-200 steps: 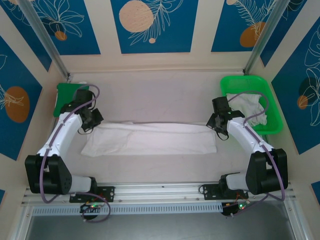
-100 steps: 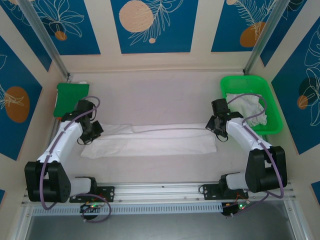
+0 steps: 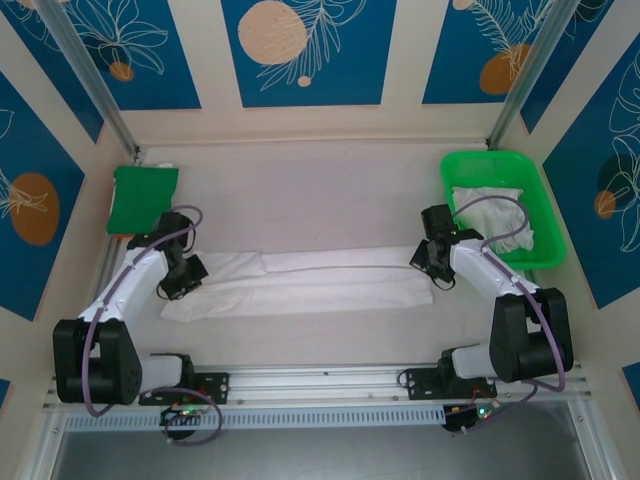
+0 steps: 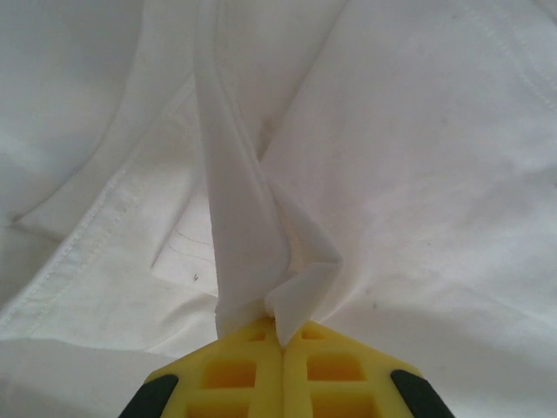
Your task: Fold and stack the t-shirts
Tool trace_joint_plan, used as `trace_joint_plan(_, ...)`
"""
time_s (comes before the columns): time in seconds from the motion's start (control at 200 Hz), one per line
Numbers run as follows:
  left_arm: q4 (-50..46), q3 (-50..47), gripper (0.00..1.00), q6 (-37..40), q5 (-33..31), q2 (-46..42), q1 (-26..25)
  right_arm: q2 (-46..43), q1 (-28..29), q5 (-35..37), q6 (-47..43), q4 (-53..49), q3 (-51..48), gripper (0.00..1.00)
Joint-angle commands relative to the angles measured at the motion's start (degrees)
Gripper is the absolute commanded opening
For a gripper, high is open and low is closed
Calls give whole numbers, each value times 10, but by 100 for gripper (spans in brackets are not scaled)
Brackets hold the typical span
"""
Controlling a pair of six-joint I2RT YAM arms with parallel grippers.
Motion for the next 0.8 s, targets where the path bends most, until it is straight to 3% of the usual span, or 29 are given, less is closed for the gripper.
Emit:
trace_joint_plan(0.0, 1, -18, 0, -18, -4, 16, 10, 9, 1, -8, 13, 6, -7, 0)
trace_joint_plan(0.665, 54, -63, 0, -30, -1, 53, 10, 29, 14, -11, 36, 0, -17, 0)
trace_joint_plan(0.705, 58, -63, 8, -31, 3, 52, 10, 23, 17, -3, 40, -7, -16, 1)
trace_joint_plan(0.795, 63, -65, 35, -31, 12, 38, 10, -6, 27, 18, 38, -20, -12, 25)
